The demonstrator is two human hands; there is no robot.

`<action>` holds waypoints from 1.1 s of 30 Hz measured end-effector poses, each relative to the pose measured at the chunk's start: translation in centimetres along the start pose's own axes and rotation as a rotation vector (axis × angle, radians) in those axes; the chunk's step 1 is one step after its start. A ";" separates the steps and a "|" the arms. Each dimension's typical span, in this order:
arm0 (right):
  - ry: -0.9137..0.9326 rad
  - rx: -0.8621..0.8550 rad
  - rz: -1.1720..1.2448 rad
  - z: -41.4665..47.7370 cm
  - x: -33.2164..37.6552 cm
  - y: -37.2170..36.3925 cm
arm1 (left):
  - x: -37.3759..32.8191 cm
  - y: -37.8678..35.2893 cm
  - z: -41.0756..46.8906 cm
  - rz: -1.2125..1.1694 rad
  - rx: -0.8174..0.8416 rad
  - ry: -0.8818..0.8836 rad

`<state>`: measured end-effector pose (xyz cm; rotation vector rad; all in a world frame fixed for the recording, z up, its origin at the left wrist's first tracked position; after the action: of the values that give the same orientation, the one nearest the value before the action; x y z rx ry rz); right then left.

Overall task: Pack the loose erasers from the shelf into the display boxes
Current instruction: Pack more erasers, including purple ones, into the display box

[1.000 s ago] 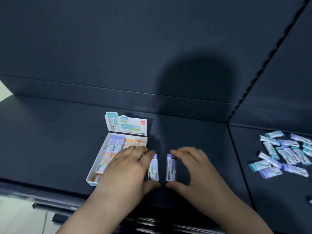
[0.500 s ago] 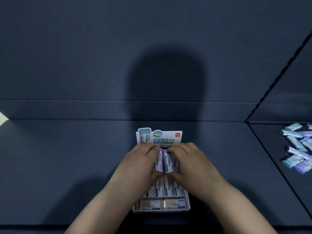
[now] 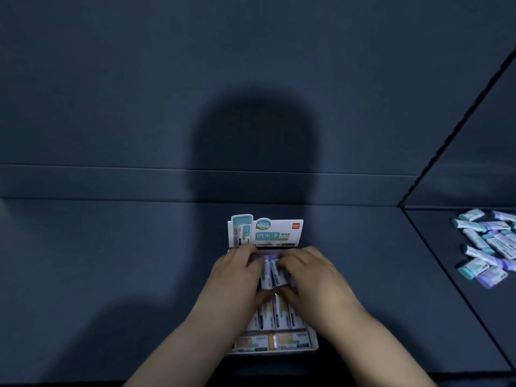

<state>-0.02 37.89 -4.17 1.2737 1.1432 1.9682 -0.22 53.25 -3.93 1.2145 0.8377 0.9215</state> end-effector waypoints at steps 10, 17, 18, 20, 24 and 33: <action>0.023 -0.065 0.051 -0.3 -0.1 -0.5 | -0.5 -0.7 -0.8 0.095 -0.068 0.023; 0.029 -0.123 0.077 -0.6 -0.1 -1.1 | -0.5 -1.2 -0.5 0.128 -0.097 0.065; 0.031 -0.127 0.075 -0.6 -0.1 -1.1 | -0.6 -1.2 -0.4 0.134 -0.079 0.055; 0.028 -0.133 0.090 -0.7 -0.1 -1.1 | -0.9 -1.2 -0.3 0.173 -0.033 0.045; 0.018 -0.130 0.114 -0.9 0.0 -1.1 | -0.8 -1.0 -0.1 0.191 -0.056 0.092; -0.031 -0.095 0.143 -0.9 0.3 -0.8 | -0.4 -1.4 -0.1 0.158 -0.014 0.039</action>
<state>-0.99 38.15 -4.92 1.3640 0.9550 2.0724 -0.33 52.78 -5.29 1.2669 0.7731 1.0805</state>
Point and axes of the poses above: each hand's wrist, its own z-axis towards the middle knuckle, its own y-axis out of the back of the hand, x = y × z, the point moved 1 cm from there along z, towards the middle knuckle, and after that the axes turned 13 degrees about z, right-handed, at the moved point
